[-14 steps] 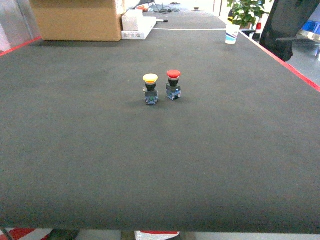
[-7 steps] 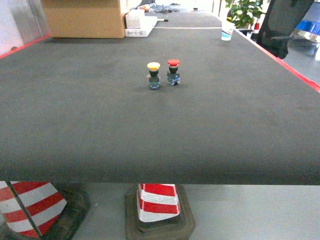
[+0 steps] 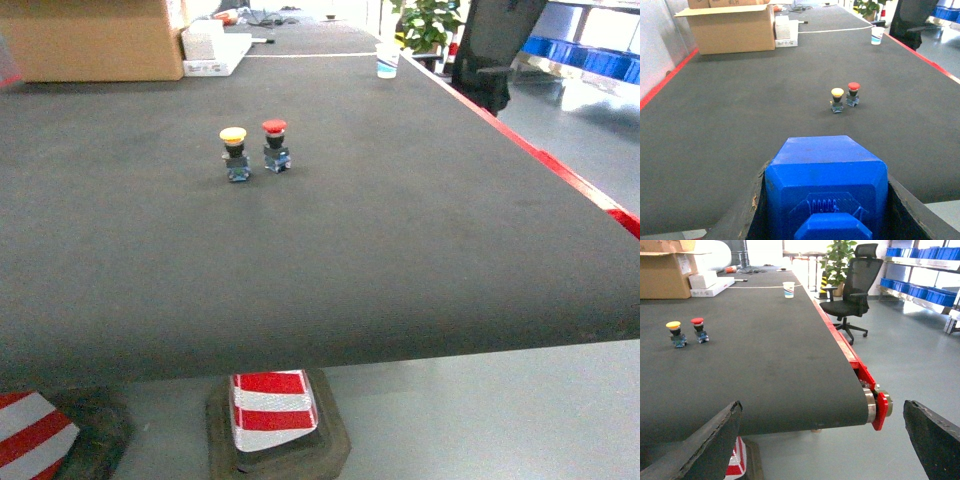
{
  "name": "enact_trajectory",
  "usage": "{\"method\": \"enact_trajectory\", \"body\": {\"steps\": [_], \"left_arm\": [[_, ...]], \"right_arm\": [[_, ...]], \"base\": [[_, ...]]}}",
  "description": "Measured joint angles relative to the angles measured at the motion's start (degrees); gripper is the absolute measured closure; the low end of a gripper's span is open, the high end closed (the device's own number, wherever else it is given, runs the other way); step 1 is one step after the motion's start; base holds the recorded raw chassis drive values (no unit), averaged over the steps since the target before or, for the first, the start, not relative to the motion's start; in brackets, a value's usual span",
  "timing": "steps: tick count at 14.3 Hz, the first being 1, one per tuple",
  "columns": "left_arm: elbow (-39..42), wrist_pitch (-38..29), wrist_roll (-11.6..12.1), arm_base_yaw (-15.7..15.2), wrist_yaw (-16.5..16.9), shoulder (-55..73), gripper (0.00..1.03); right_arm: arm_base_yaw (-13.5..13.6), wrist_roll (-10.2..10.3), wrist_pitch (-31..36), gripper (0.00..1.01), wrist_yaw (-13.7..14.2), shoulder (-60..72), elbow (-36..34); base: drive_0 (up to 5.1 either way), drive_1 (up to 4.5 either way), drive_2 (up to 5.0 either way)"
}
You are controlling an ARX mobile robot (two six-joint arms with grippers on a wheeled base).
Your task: Pick blue part to blue bin on bottom shelf
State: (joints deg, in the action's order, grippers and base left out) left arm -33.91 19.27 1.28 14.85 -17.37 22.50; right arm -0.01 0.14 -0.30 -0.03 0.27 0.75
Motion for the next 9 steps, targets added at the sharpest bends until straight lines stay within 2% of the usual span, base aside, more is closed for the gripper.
{"method": "enact_trajectory", "body": {"steps": [9], "left_arm": [[0.00, 0.00, 0.00, 0.00, -0.02, 0.00, 0.58]], "right_arm": [[0.00, 0.00, 0.00, 0.03, 0.00, 0.00, 0.00]], "base": [[-1.6, -1.56, -1.6]]}}
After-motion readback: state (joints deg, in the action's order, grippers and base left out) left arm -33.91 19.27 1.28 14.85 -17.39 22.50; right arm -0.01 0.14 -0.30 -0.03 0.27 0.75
